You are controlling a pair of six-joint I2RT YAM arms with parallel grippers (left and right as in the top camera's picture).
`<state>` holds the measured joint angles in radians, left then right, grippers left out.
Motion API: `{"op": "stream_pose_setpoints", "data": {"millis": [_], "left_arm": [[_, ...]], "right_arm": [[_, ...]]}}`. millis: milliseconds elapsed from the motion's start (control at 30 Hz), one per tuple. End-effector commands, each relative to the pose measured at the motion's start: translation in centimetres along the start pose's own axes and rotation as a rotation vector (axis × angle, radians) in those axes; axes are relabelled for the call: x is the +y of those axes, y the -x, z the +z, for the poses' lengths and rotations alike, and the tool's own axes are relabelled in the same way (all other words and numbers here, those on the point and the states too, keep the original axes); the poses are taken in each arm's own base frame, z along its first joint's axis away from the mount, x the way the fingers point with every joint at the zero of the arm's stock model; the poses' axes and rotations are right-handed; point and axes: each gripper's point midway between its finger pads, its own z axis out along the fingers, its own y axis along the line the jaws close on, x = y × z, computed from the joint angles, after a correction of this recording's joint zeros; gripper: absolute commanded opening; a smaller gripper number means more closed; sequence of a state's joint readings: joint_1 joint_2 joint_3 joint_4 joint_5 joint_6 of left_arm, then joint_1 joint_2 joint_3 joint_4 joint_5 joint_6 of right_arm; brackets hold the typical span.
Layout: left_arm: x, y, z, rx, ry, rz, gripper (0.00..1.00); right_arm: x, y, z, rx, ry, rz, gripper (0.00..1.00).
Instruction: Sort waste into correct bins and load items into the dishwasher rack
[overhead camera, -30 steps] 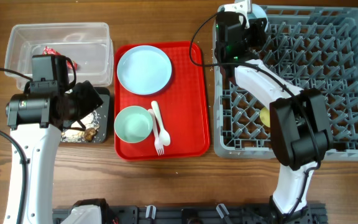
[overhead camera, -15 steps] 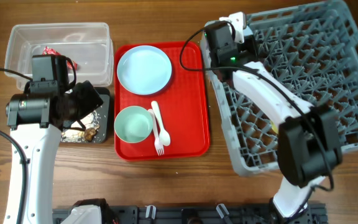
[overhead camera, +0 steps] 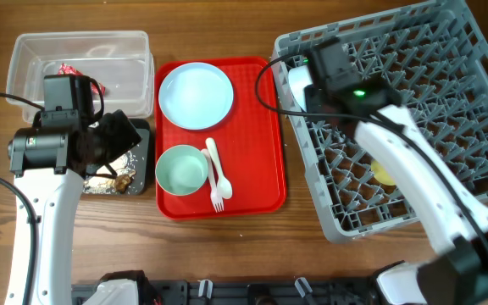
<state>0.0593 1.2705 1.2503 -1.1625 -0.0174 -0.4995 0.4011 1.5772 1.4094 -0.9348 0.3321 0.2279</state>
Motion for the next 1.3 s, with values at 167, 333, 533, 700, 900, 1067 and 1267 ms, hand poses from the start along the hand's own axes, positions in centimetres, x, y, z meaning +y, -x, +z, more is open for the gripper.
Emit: {"op": "stream_pose_setpoints", "data": {"millis": [167,333,533,700,900,1067,1267], "left_arm": [[0.0,0.3,-0.3,-0.013,-0.007,-0.011,0.84],[0.0,0.3,-0.3,-0.013,-0.007,-0.011,0.85],[0.0,0.3,-0.3,-0.013,-0.007,-0.011,0.85],[0.0,0.3,-0.4,-0.017,-0.009,-0.011,0.85],[0.0,0.3,-0.3,-0.017,-0.009,-0.011,0.86],[0.0,0.3,-0.3,-0.017,-0.009,-0.011,0.86],[0.0,0.3,-0.3,-0.017,-0.009,-0.011,0.85]], "right_arm": [[-9.2,-8.1,-1.1,0.349,0.015,0.484,0.40],[-12.4,-12.8,0.9,0.479,-0.022,0.692,0.13],[-10.6,-17.6,2.4,0.622,0.004,0.767,0.04],[-9.4,-19.3,2.7,0.678,0.034,0.772,0.04],[-8.7,-19.0,2.6,0.678,0.091,0.766,0.04],[-10.0,-14.6,2.9,0.509,0.109,0.741,0.06],[-12.0,-11.3,3.8,0.354,0.073,0.696,0.11]]}}
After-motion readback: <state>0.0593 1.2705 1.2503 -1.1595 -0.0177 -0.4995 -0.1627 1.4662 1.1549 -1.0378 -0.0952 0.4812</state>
